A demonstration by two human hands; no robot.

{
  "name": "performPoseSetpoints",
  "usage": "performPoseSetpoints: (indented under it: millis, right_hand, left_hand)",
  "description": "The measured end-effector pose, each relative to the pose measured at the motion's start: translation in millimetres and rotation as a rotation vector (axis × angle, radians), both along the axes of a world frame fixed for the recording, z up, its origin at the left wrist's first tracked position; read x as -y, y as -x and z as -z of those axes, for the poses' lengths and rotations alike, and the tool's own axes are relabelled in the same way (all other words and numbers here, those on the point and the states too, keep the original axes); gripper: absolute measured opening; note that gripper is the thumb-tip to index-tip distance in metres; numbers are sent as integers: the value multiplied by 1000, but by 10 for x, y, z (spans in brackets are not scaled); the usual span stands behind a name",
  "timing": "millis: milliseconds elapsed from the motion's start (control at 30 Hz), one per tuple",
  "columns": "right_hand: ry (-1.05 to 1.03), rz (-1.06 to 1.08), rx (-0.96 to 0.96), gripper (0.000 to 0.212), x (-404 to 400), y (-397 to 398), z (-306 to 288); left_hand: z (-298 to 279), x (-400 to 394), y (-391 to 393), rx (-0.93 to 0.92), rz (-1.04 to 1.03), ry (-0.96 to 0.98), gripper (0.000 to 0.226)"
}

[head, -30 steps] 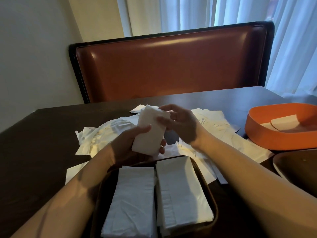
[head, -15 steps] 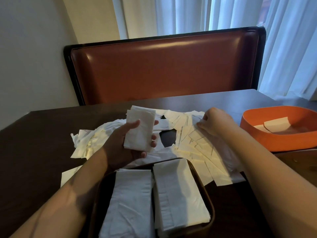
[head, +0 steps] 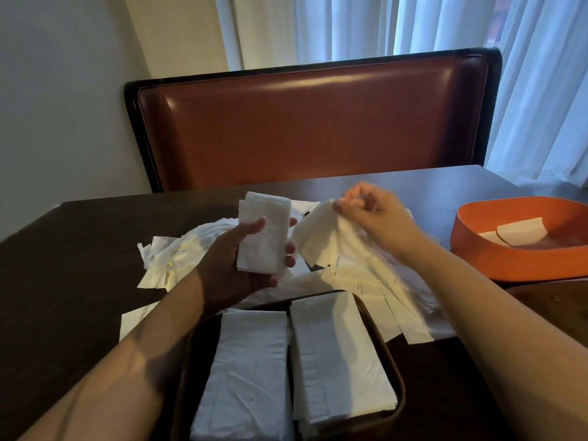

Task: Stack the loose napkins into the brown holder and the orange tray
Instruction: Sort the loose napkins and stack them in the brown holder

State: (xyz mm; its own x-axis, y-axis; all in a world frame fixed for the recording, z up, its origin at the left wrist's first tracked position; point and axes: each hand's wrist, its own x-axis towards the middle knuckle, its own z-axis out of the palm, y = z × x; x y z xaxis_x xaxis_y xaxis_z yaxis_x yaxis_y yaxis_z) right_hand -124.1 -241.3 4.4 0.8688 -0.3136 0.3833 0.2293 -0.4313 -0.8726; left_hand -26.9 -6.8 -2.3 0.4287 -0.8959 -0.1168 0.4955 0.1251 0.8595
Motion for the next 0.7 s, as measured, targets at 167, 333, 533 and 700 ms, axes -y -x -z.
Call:
performPoseSetpoints:
  millis: [167,333,533,700]
  right_hand:
    - [177,-34,-302,26,-39,-25,74]
    - [252,-4,-331,26,-30,-79,106]
    - [359,144,-218,16,-124,-118,204]
    - [69,116,18,15,-176,-60,65]
  left_hand:
    - [-5,5,-3,39,-23,-2,71]
    - [-10,-7,12,49,-60,-12,50]
    - [-7,-4,31,52,-88,-26,51]
    - [-49,26,58,97,-280,-75,40]
